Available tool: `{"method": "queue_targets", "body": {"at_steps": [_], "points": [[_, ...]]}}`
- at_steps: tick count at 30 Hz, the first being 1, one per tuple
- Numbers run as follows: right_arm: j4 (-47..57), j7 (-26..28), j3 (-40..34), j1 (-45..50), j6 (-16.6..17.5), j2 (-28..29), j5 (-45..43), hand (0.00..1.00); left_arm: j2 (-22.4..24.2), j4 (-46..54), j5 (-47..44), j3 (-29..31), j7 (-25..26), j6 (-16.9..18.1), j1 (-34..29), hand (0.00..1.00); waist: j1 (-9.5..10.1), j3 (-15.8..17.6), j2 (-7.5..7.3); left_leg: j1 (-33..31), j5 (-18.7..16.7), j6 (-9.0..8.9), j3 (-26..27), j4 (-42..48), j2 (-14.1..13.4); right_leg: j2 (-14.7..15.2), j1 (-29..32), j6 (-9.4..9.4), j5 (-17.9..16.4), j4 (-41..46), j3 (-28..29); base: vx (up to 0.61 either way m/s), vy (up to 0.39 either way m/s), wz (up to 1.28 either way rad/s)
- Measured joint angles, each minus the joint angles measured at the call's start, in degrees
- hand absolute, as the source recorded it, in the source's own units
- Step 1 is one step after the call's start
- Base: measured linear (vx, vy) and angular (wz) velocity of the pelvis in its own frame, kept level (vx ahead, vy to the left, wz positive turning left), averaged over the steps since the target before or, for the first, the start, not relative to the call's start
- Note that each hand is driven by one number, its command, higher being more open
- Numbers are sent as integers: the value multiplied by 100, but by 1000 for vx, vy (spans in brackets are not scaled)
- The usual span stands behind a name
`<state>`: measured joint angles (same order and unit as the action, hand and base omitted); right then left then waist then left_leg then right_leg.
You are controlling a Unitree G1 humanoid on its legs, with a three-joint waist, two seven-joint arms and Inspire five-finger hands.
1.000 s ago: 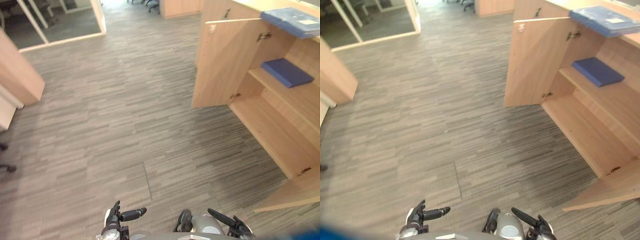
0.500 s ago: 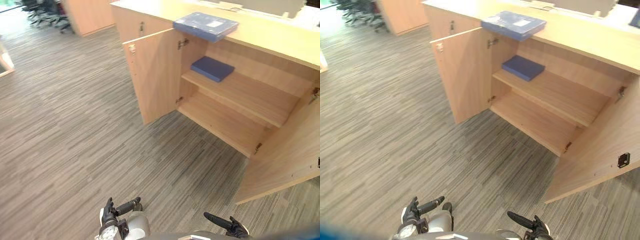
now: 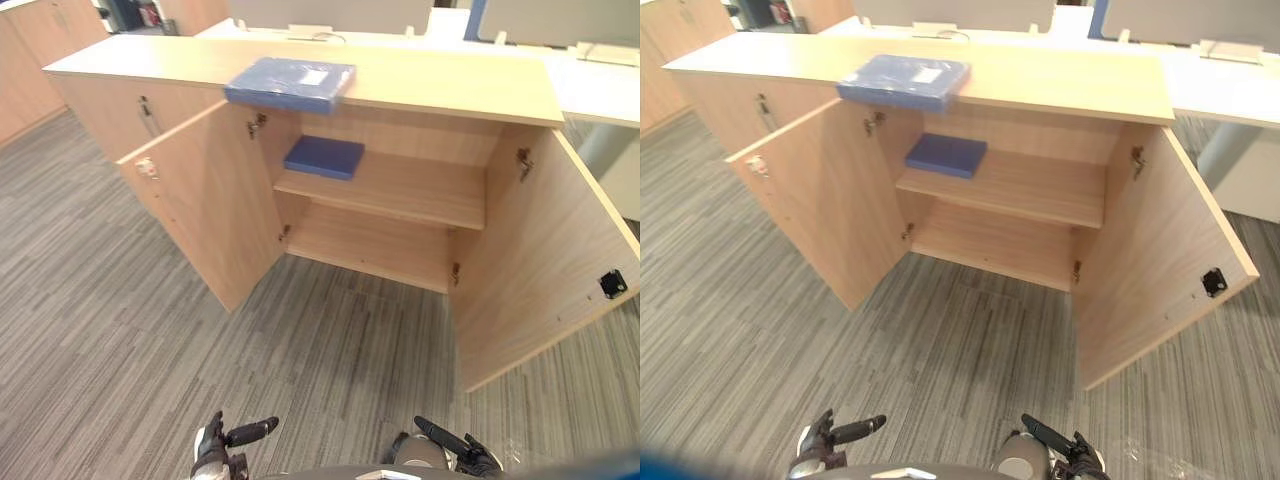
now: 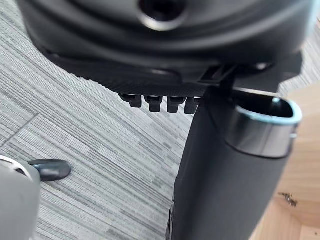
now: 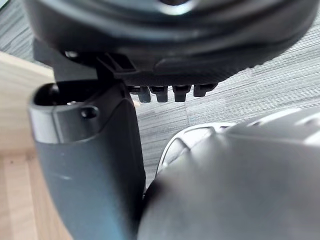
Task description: Walk over to the cabinet, pick up the folder, carry it to the office cabinet, place the folder inside the office cabinet, then close the office cabinet door
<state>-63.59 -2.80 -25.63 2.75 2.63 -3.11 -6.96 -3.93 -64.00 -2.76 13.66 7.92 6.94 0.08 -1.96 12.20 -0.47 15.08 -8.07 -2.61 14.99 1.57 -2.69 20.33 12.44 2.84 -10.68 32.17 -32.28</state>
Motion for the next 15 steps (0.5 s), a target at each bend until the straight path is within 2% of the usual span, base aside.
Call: {"method": "queue_targets", "body": {"at_steps": [1,3,4,6,7,8,10,11,13,15], "points": [[-15,4,-77,-44,1,26,-15,100,51,-39,-6,-25,20,0,91,100,-24,89,64,138,-113,-84,36,-30,-116,-205,-118,-330,-24,-20,43,213,-210,-44],[-22,1,-248,-44,16,13,-16,100,191,-25,-2,-146,-10,11,165,100,-106,102,135,160,-170,-83,40,-45,-197,-295,-40,-371,-371,222,65,219,-194,-24],[-15,-1,-360,-23,1,75,-19,100,333,0,1,-135,-28,12,186,100,-151,114,137,221,-230,-45,30,123,-347,-427,-119,-410,-645,332,38,252,-206,-7],[-17,2,-386,-8,-12,130,-14,100,395,63,1,-134,-44,12,132,100,-149,118,120,86,-275,-121,2,711,-515,-555,-308,-473,-720,210,-13,296,-269,2],[-14,4,-431,75,-46,164,-12,100,456,205,-7,-120,-65,-2,81,100,-157,107,110,-406,-369,-349,-146,2035,-831,-781,-646,-491,-731,-108,-179,358,-331,17],[-5,3,-386,149,-84,151,-9,100,489,321,-14,-85,-73,4,40,100,-144,73,154,-792,-369,-552,-298,3031,-1000,-959,-806,-497,-731,-296,-225,292,-271,14],[7,-3,-280,234,-124,75,-9,100,565,515,-65,63,-72,21,-109,100,-110,4,260,-1319,-230,-828,-384,4505,-1229,-1266,-1014,-528,-736,-563,-233,230,-81,-16],[-6,-14,-185,264,-142,23,-3,100,560,528,-141,154,-58,29,-161,100,-123,-37,328,-1606,-180,-892,-334,5326,-1303,-1455,-1266,-539,-741,-786,-212,358,-82,-22],[-34,-51,-151,302,-193,14,-2,100,528,537,-213,336,4,32,-182,100,-113,-36,294,-1849,-218,-802,-34,5829,-1395,-1655,-1713,-595,-637,-1269,-188,323,-82,-17],[-53,-92,111,210,-206,-61,8,100,434,534,-252,385,54,37,-174,100,-6,-19,226,-2105,-364,-552,296,5504,-1403,-1711,-1978,-615,-465,-1694,-30,252,-55,-38]]}}
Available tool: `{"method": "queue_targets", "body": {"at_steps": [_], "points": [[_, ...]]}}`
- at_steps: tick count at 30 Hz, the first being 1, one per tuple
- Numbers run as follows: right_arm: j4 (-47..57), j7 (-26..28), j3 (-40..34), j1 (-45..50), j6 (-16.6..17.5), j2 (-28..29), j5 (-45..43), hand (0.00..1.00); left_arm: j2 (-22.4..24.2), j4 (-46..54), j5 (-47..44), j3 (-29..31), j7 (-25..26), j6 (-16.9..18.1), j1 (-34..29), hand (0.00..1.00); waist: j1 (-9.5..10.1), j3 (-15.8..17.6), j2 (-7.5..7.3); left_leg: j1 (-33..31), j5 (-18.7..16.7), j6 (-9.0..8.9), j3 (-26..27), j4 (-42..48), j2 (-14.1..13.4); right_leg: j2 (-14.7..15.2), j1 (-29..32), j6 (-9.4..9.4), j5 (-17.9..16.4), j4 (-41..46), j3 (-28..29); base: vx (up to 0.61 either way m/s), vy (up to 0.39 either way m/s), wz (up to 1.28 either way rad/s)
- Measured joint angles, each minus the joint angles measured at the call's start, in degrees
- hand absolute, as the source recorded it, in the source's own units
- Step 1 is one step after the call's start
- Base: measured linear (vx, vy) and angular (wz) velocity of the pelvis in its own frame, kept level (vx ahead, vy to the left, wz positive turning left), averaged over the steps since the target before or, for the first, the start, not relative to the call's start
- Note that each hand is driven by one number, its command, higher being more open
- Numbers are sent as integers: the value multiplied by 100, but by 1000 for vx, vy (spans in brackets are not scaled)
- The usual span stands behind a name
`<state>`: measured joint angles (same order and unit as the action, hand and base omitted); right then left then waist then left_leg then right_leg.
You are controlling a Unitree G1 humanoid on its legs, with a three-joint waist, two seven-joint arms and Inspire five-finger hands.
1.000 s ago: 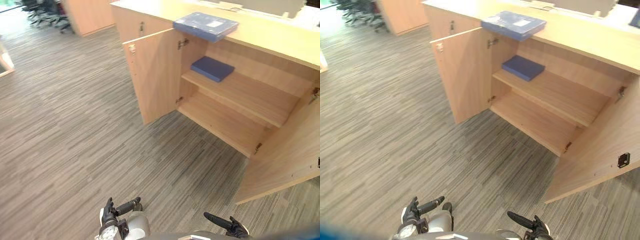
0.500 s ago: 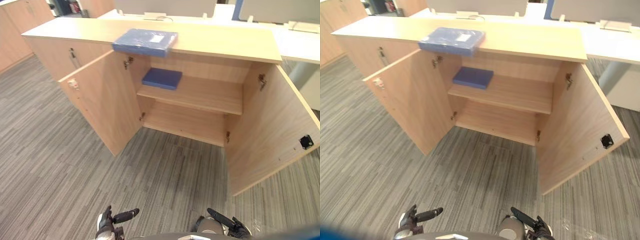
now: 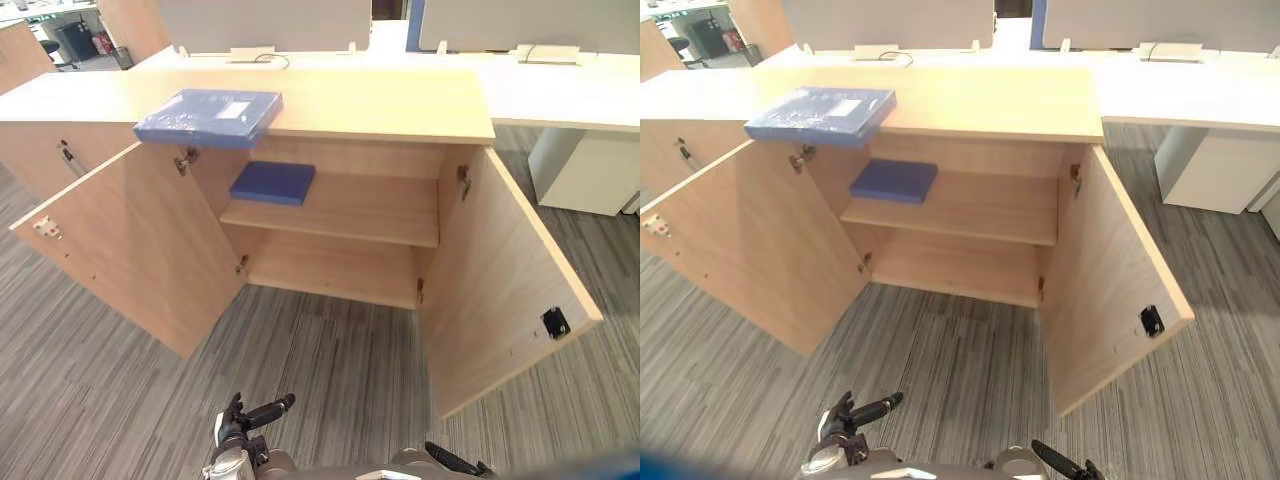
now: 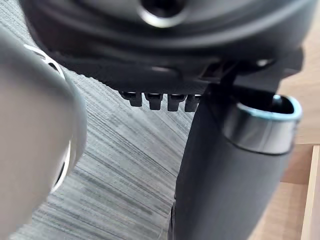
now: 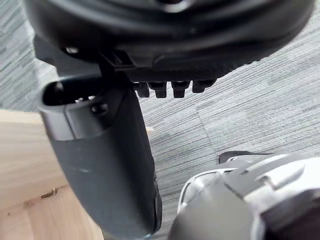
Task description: Walk over to the cabinet, pick up the folder, carry it to the office cabinet, place the folder inside the office cabinet, then close the office cabinet door
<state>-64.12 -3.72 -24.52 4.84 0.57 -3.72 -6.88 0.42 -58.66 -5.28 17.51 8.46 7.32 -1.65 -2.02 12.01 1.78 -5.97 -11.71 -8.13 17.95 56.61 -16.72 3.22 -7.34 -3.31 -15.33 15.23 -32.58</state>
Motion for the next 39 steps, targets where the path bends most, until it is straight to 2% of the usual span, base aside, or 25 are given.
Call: {"method": "queue_targets", "body": {"at_steps": [2,4,7,9,10,11,12,13,15,16,18,20,21,22,23,24,26,27,28,29,30,31,33,35,39], "points": [[-162,-57,133,-268,6,-86,-3,100,-61,-22,-18,4,59,0,-32,100,139,25,-48,-101,-110,190,26,-907,131,20,-169,28,106,-243,278,274,9,-77],[-198,-75,184,-503,19,-107,-7,100,-76,-35,-173,4,121,5,-142,100,203,40,-57,-150,-124,240,-302,-1962,269,92,-296,41,113,-272,496,256,78,-72],[-187,-79,437,-720,139,-116,-2,100,-133,-124,-434,-12,248,50,-144,100,203,39,-59,-240,151,312,-1223,-3261,340,195,-456,231,86,-229,767,243,218,-56],[-185,-77,575,-735,227,-162,1,100,-122,-146,-421,-77,269,105,-148,100,192,20,-36,-255,894,385,-1742,-3705,419,331,-595,550,-47,-209,957,238,302,-41],[-187,-79,585,-685,226,-245,1,100,-96,-190,-420,-153,276,115,-173,100,191,-47,71,-246,1618,499,-1940,-3878,417,332,-618,684,-104,-183,1007,315,428,-15],[-224,-80,609,-597,223,-221,1,100,-146,-241,-419,-157,275,119,-150,100,165,-108,-5,-163,1332,122,-2089,-3876,558,480,-684,885,-214,-168,1048,314,408,4],[-287,-77,616,-577,223,-169,1,100,-218,-248,-418,-183,282,126,-142,100,150,-131,-127,-160,1314,97,-2067,-3929,678,604,-680,958,-211,-177,1028,337,411,14],[-469,-72,596,-531,194,-3,0,100,-403,-256,-424,-260,303,131,-141,100,170,-171,-331,-178,1314,97,-1969,-4039,897,860,-684,1162,-58,-336,1019,226,254,11],[-573,-70,538,-520,186,98,-1,100,-447,-283,-422,-256,371,116,-143,100,172,-224,-417,-153,1312,98,-1886,-4113,981,933,-739,1259,104,-482,1018,162,208,-1],[-596,-55,397,-525,156,135,-40,100,-435,-290,-416,-253,407,115,-194,100,169,-226,-332,32,1312,99,-1824,-4389,1051,1012,-776,1379,305,-620,1042,92,177,-15],[-604,-52,280,-501,154,108,-46,100,-377,-374,-395,-265,401,107,-221,100,150,-287,-228,284,1313,101,-1789,-4872,1147,1125,-760,1461,385,-637,1048,65,194,-12],[-571,-43,82,-419,118,38,-56,100,-243,-437,-337,-347,395,76,-193,100,118,-341,-130,374,1397,290,-1694,-5176,1454,1494,-548,1513,396,-329,1066,29,228,-2],[-518,-32,30,-350,97,-91,-204,100,-166,-447,-292,-516,369,76,-203,100,102,-377,-13,400,1402,447,-1652,-5246,1630,1770,-285,1519,397,212,1135,21,243,1],[-505,-32,16,-321,81,-156,-232,100,-159,-448,-267,-594,344,78,-208,100,90,-385,12,446,1411,515,-1635,-5306,1729,1942,-122,1518,397,604,1170,54,382,8],[-436,-29,3,-198,59,-216,-224,100,-185,-438,-178,-648,323,87,-215,100,87,-360,-37,716,1410,653,-1617,-5587,2032,2410,207,1224,435,1555,1228,45,315,10],[-403,-25,-23,-135,58,-215,-222,100,-193,-431,-170,-648,315,87,-226,100,87,-350,-59,843,1439,692,-1622,-5731,2137,2592,312,955,491,1867,1207,38,313,14],[-320,-56,-77,-112,75,-251,-222,100,-227,-360,-138,-656,279,87,-343,100,-3,-352,-52,1203,1509,797,-1598,-6081,2323,3050,585,-63,937,2699,993,11,286,8],[-301,-82,-43,-140,64,-268,-219,100,-296,-333,-125,-657,273,86,-391,100,-28,-349,-3,1273,1511,894,-1562,-6138,2313,3023,640,-20,930,2778,967,12,267,-4],[-304,-72,2,-148,62,-256,-226,100,-316,-336,-95,-661,269,85,-390,100,-27,-331,-6,1311,1512,967,-1560,-6146,2292,2936,653,178,807,2763,940,26,118,-11],[-303,-34,158,-178,68,-227,-224,100,-444,-350,-46,-697,249,76,-394,100,-27,-275,-36,1342,1527,1067,-1563,-6140,2221,2626,717,628,466,2682,936,51,70,-9],[-301,-7,301,-187,75,-218,-219,100,-499,-376,3,-709,218,52,-410,100,-36,-235,-18,1354,1519,1078,-1558,-6122,2088,2154,776,889,131,2472,981,52,4,-7],[-300,-7,359,-181,84,-220,-218,100,-501,-393,30,-710,209,41,-425,100,-34,-225,-1,1357,1512,1068,-1555,-6101,2013,1889,818,930,8,2323,1013,53,-40,-1],[-297,-2,570,-174,97,-188,-207,100,-530,-425,28,-702,86,7,-453,100,-38,-171,-21,1389,1454,1003,-1570,-5967,1852,995,846,912,-131,1463,1329,49,-86,10],[-308,-1,581,-187,95,-123,-202,100,-559,-427,28,-675,25,12,-432,100,9,-152,-155,1421,1358,873,-1569,-5899,1902,888,757,588,-38,1001,1348,36,-125,5],[-180,13,545,-147,93,-176,48,100,-320,-406,-3,-246,-11,21,-511,100,39,-204,-23,1366,1280,665,-1607,-5825,1696,659,663,524,-59,760,1194,12,-123,7]]}}
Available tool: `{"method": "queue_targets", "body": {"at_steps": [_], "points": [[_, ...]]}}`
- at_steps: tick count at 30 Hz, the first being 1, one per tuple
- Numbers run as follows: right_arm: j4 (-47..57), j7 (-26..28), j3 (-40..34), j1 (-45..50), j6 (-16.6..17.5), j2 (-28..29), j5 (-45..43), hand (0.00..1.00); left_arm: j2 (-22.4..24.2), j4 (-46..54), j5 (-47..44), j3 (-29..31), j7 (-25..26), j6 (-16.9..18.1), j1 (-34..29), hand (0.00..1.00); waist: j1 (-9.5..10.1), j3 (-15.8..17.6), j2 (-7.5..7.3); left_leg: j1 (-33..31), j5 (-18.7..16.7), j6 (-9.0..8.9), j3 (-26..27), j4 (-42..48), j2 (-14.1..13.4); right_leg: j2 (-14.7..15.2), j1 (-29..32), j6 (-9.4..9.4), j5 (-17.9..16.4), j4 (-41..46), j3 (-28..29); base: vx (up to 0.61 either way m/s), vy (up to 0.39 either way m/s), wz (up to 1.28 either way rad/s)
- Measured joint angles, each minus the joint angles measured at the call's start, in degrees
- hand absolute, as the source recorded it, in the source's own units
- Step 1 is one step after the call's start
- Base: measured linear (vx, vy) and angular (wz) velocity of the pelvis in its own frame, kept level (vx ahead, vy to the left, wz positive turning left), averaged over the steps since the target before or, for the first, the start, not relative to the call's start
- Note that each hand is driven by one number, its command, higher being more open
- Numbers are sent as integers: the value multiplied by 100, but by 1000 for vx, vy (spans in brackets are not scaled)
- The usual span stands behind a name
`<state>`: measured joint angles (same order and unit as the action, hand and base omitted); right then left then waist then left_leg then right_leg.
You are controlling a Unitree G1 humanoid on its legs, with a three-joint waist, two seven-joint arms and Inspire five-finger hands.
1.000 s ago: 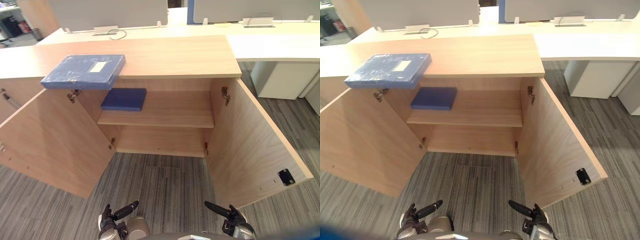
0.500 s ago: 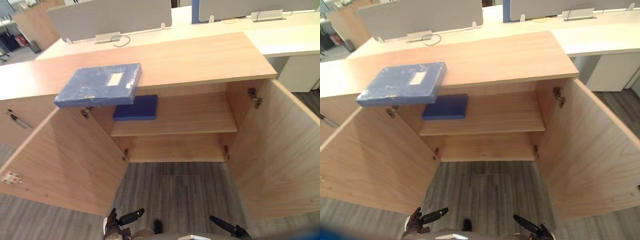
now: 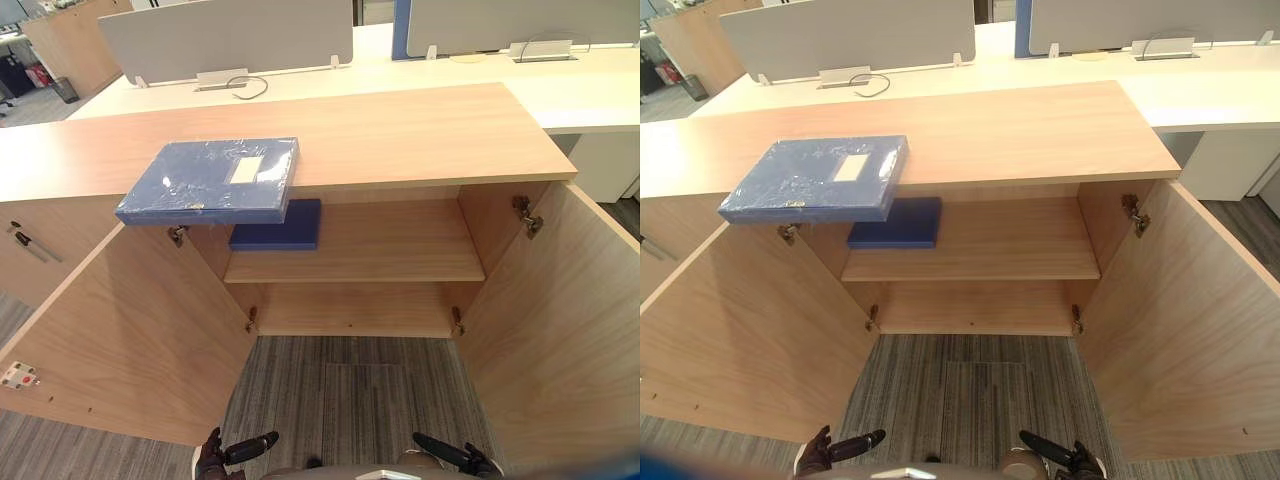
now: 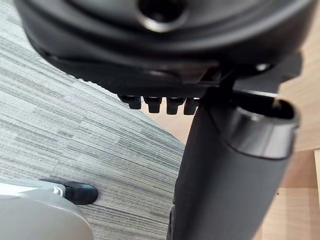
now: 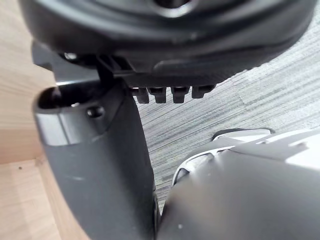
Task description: Walk over to the cabinet, pick up the folder, carry it to the office cabinet, place the folder inside the office cabinet, then close the office cabinet door
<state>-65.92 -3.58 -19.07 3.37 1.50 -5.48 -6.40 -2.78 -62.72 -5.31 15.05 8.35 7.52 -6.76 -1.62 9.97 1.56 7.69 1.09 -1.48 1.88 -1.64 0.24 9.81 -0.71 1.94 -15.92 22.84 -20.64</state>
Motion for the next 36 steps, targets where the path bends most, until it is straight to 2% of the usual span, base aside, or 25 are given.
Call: {"method": "queue_targets", "body": {"at_steps": [5,9,10,11,12,13,14,15,17,19,20,21,22,23,26,27,28,30,31,36], "points": [[-18,3,-16,57,-27,94,190,100,-70,55,-89,9,-50,-4,-129,100,60,-67,-134,-67,96,-206,-241,-240,-308,-457,-280,-131,249,-788,-320,23,-102,21],[-19,37,-16,53,-24,173,190,100,-102,59,-85,206,-123,-6,-145,100,136,-97,-248,-121,73,-276,-258,-158,-339,-533,-447,-92,341,-1011,-419,59,-26,17],[-16,45,-13,7,-21,212,190,100,-138,79,-85,220,-132,-6,-138,100,145,-78,-292,-301,-39,-335,-259,166,-293,-483,-456,-88,344,-1002,-463,-3,3,25],[8,48,-7,-42,-10,239,188,100,-167,153,-83,230,-125,-9,-96,100,150,-24,-353,-752,-312,-437,-241,1045,-235,-404,-462,-53,366,-989,-510,-20,14,30],[43,52,-2,-43,-9,237,188,100,-151,274,-83,233,-117,-9,-91,100,190,22,-354,-1218,-498,-623,-216,2013,-223,-364,-535,-41,393,-988,-551,-29,18,27],[52,54,0,-36,-9,233,187,100,-141,316,-87,233,-109,-5,-91,100,215,46,-351,-1405,-523,-644,-192,2424,-220,-344,-603,-46,399,-988,-565,-24,37,15],[56,46,-1,-6,-9,222,187,100,-113,357,-92,224,-76,0,-103,100,290,49,-356,-1568,-578,-583,-54,2907,-254,-315,-706,-47,399,-1021,-573,-7,70,-7],[76,46,-2,-7,-8,192,187,100,-72,360,-99,225,-45,1,-83,100,366,25,-276,-1582,-766,-349,113,3104,-351,-336,-747,-47,398,-1086,-570,-11,90,-17],[134,45,-13,-65,13,182,177,100,-58,336,-107,219,-11,-1,-92,100,360,31,-188,-1571,-1058,-164,279,3126,-547,-347,-739,-36,404,-1154,-567,-11,145,-14],[73,46,-13,-129,3,197,163,100,-107,327,-119,198,-6,-1,-91,100,304,31,-229,-1526,-1109,-162,153,2719,-780,-258,-702,75,470,-1167,-573,14,188,7],[-17,46,-25,-134,5,161,159,100,-118,319,-153,123,15,0,-103,100,284,10,-209,-1429,-950,-265,0,2208,-855,-183,-638,175,521,-1172,-572,46,287,8],[-41,37,-60,-130,-8,89,157,100,-105,279,-174,-30,53,-1,-111,100,284,-41,-74,-1270,-685,-590,-276,1655,-880,-134,-610,334,585,-1208,-559,103,398,6],[-79,32,-126,-137,-9,82,156,100,-99,276,-168,-109,74,-1,-119,100,276,-38,-88,-1138,-667,-567,-291,1405,-803,-63,-612,428,628,-1236,-546,124,436,6],[-121,15,-229,-146,-11,162,150,100,-234,334,-125,-302,138,2,-132,100,275,-50,-251,-1013,-478,-424,-216,1064,-549,188,-593,593,730,-1321,-508,125,428,-2],[-107,17,-227,-138,-12,259,-11,100,-356,900,-16,-716,163,-7,-416,100,266,-122,-365,-693,-272,-183,56,547,-59,656,-534,857,879,-1356,-280,66,287,-21],[-89,14,-221,-141,-10,268,-57,100,-347,1129,-8,-800,161,-6,-520,100,265,-125,-346,-666,-249,-147,81,481,19,733,-526,905,909,-1370,-245,72,279,-15],[-7,13,-211,-150,-12,275,-61,100,-279,1864,-9,-1033,116,7,-677,100,260,-152,-284,-672,-160,-18,90,324,203,900,-454,997,997,-1419,-224,46,207,-3],[24,12,-162,-167,-10,276,-55,100,-215,2432,-227,-1107,-43,11,-827,100,261,-175,-241,-676,-85,60,100,196,289,969,-394,1037,1052,-1449,-198,27,169,0],[44,-14,10,-167,-14,234,-58,100,-38,3239,-1103,-1169,-369,16,-1097,100,260,-207,-195,-652,13,119,107,21,356,1025,-341,1055,1104,-1484,-172,16,128,-1],[44,18,268,-215,-113,133,-18,100,220,4622,-3061,-1444,-829,-5,-1753,100,258,-236,-146,-478,160,151,180,-319,353,978,-343,1047,1184,-1606,-105,10,38,-8]]}}
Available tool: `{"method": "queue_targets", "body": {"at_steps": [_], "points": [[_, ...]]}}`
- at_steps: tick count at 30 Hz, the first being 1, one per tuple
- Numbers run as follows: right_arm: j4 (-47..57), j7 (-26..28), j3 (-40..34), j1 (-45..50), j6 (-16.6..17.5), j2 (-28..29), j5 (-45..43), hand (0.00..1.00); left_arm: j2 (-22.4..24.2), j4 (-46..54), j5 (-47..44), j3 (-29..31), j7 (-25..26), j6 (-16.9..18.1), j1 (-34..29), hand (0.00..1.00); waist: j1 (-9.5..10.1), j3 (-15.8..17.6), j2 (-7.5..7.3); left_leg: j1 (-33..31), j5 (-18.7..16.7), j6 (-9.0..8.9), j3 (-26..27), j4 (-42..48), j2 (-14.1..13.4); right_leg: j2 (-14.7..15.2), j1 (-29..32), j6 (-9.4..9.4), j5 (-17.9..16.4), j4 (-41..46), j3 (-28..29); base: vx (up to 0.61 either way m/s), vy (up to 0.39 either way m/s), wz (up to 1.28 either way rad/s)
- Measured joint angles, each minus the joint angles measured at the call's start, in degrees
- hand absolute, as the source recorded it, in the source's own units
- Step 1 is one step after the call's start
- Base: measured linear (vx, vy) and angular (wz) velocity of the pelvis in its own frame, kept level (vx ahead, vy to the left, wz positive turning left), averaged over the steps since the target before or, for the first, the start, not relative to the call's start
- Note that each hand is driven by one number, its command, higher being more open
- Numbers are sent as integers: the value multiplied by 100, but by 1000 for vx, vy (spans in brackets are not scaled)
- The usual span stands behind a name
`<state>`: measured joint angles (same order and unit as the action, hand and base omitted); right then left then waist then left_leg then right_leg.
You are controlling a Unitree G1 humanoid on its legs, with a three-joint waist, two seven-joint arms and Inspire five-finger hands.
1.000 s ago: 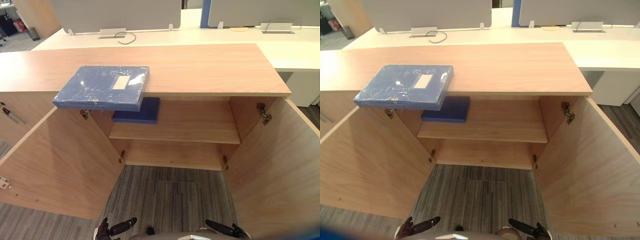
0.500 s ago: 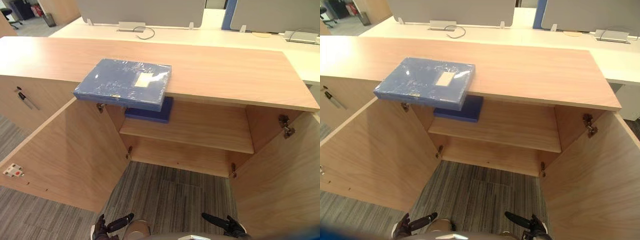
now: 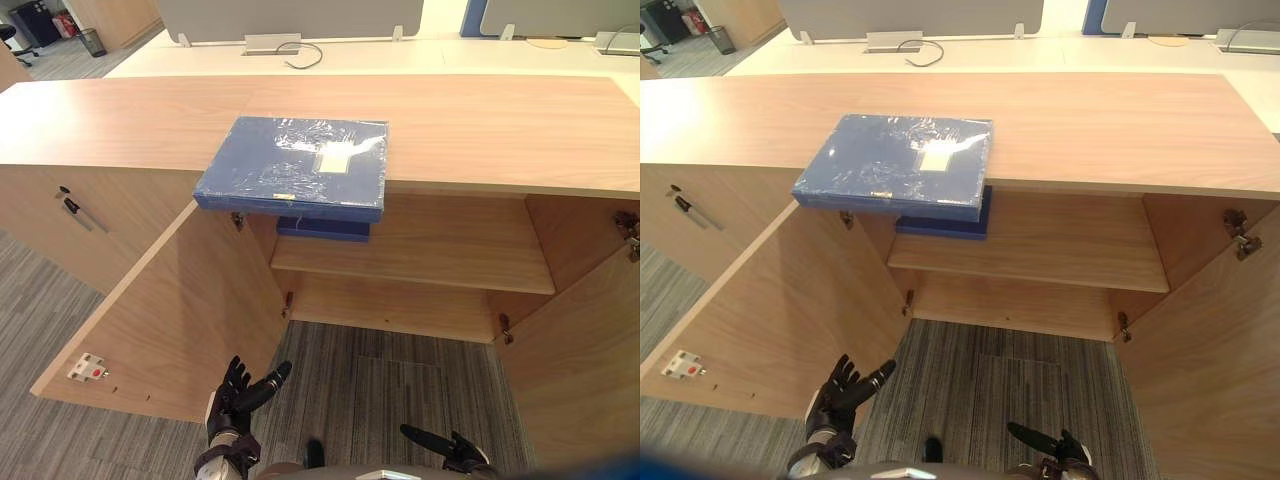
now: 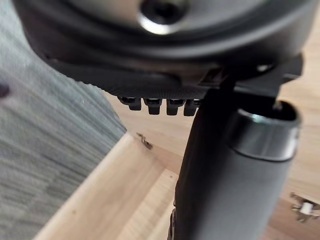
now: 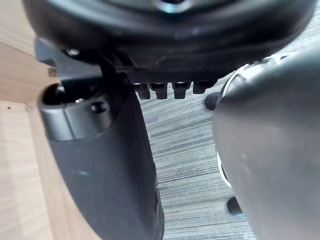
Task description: Walk over to the cabinet, pick up the folder, carry it to the office cabinet, place the folder inside the office cabinet, then close the office cabinet door
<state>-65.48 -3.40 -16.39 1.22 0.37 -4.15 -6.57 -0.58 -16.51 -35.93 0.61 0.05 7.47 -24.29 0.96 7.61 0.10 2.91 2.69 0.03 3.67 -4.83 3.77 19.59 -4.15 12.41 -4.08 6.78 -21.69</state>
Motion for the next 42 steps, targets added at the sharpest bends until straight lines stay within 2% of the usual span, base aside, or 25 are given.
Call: {"method": "queue_targets", "body": {"at_steps": [3,7,12,15,18,19,23,26,28,30,37,39,42], "points": [[-25,38,69,-28,-67,-38,121,100,25,518,-461,-18,-9,-47,-137,100,-4,-14,29,14,3,0,27,-11,-34,-46,-9,-15,14,-40,17,15,-18,-7],[-19,48,357,-50,-109,-55,220,100,35,1311,-94,54,158,-50,-131,100,3,-22,42,9,7,-17,50,-13,-117,-153,-45,-92,66,-164,23,10,-49,-4],[-7,48,408,-50,-110,-50,216,100,62,2100,2068,452,661,-42,28,100,10,-63,98,14,5,-109,74,-16,-268,-336,-96,-172,112,-313,25,-1,-59,-4],[-41,43,383,-42,-111,-46,207,100,322,2516,2913,696,1023,-51,1,100,46,-80,89,10,9,-179,126,-14,-363,-427,-90,-205,124,-326,82,-8,-61,-8],[-71,27,348,-23,-115,-28,208,100,468,2828,3341,785,1332,-51,-20,100,91,-102,63,9,18,-214,139,-14,-415,-483,-88,-240,115,-326,86,-28,-54,-2],[-100,8,335,-15,-111,-14,207,100,472,3090,3892,838,1647,-51,-16,100,122,-122,31,6,25,-233,131,-14,-448,-516,-83,-266,100,-311,85,-46,-56,0],[-190,-90,340,0,-102,-4,205,100,451,3519,4849,977,2243,-51,148,100,165,-206,-14,-6,36,-253,87,-14,-478,-545,-84,-279,93,-302,64,-40,-37,4],[-252,-134,354,7,-73,-2,212,100,336,3798,5799,974,2893,-55,475,100,191,-273,-12,-8,47,-267,63,-13,-484,-548,-88,-279,93,-287,47,-47,-25,4],[-288,-155,360,11,-38,1,230,100,165,3926,6388,897,3174,-66,678,100,188,-338,3,-1,50,-270,69,-13,-487,-550,-89,-279,93,-283,55,0,0,0],[-300,-169,366,19,-14,-2,333,100,-204,4187,6994,648,3385,-113,922,100,188,-394,22,15,51,-272,87,-13,-493,-554,-92,-280,93,-280,74,-16,-8,-2],[-299,-159,403,19,45,-38,447,100,-1260,4308,8470,92,3430,-117,1577,100,151,-481,121,105,52,-274,211,-12,-528,-577,-90,-291,98,-249,203,-30,-14,-10],[-327,-139,403,18,63,-75,580,100,-1625,4022,8853,-52,3459,-84,1822,100,153,-502,135,124,58,-282,215,-12,-538,-583,-91,-297,97,-230,216,-46,-25,-2],[-348,-90,406,0,104,-99,660,100,-1868,3668,9074,-125,3440,-29,1903,100,141,-513,142,174,57,-283,237,-13,-543,-586,-101,-307,101,-224,242,-35,-15,-5]]}}
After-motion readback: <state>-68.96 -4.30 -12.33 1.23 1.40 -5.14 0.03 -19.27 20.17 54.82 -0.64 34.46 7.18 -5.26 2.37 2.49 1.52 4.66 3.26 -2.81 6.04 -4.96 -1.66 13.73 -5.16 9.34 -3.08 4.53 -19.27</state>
